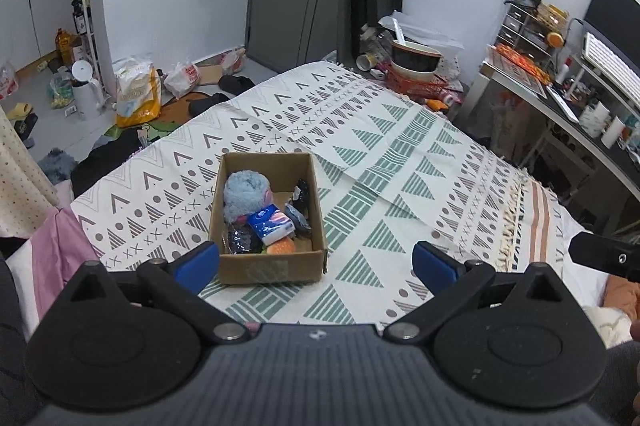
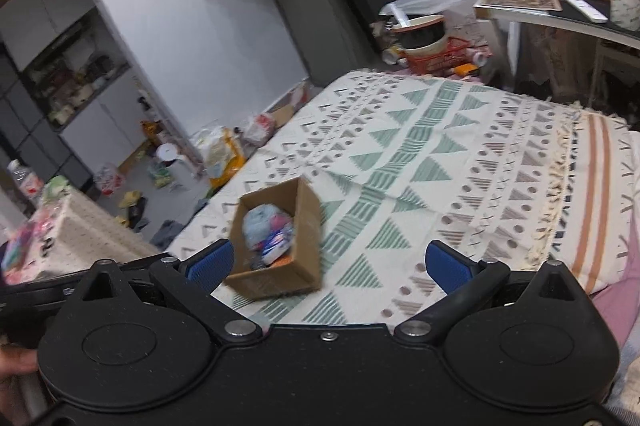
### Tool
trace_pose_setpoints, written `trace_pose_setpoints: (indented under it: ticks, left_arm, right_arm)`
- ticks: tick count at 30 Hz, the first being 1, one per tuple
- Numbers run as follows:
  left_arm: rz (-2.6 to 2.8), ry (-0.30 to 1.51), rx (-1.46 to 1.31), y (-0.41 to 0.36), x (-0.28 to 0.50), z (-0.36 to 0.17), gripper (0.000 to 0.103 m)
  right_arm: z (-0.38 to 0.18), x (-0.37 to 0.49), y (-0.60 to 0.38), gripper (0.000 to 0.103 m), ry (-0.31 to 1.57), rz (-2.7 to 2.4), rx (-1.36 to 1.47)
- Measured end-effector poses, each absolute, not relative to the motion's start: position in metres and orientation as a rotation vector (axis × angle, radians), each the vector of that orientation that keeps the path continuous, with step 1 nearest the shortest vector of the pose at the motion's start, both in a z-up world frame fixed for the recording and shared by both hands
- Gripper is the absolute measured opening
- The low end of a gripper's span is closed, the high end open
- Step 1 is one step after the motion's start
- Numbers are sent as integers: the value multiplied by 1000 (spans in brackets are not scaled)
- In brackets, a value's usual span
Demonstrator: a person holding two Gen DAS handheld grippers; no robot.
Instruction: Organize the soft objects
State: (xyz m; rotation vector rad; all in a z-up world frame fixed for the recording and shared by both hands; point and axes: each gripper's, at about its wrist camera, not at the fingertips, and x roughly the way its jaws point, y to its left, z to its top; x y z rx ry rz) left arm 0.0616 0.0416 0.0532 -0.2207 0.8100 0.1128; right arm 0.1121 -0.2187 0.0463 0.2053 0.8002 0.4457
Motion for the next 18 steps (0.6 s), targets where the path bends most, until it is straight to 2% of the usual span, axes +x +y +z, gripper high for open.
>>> trace_pose_setpoints:
  ticks: [18]
  left_arm:
    - [161, 767, -211, 40, -3, 65, 102]
  right_arm:
    - [42, 68, -197, 103, 829, 509, 91]
